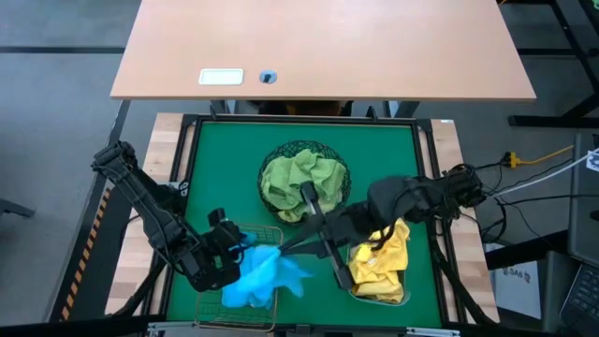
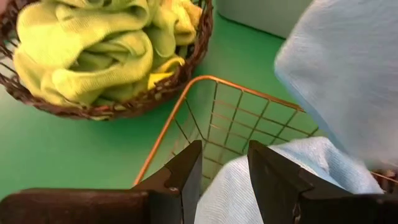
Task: Sort microfiber towel by color & place in baskets
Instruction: Put the blue microfiber cloth into the wire basket
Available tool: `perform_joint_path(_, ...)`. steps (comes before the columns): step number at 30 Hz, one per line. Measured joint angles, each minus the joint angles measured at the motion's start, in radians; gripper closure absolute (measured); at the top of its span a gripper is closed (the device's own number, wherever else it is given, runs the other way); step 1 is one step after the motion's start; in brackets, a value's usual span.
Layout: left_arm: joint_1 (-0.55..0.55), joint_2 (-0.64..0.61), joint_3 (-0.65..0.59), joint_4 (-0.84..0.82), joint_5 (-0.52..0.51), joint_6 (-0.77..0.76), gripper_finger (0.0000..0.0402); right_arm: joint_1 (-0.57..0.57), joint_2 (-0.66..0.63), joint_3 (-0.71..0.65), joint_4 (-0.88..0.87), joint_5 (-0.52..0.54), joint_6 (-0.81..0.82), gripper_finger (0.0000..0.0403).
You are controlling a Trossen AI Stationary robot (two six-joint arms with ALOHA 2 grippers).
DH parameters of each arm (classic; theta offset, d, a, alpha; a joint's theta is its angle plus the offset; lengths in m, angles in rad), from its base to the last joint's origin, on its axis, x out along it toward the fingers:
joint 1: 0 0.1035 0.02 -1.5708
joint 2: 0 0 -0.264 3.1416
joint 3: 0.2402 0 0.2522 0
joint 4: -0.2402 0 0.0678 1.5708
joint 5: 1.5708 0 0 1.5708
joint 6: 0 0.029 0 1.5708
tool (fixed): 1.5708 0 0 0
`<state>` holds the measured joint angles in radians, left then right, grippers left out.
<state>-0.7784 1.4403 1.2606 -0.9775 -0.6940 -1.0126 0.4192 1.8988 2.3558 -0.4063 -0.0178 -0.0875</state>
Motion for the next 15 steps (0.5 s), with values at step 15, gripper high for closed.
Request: perform_joint_path(15,-0.002,-0.024,0.0,-0.034,0.107,0.028,0.0278,-0.101,0.064,-0.001,0.241,-0.176,0.0,0.0402)
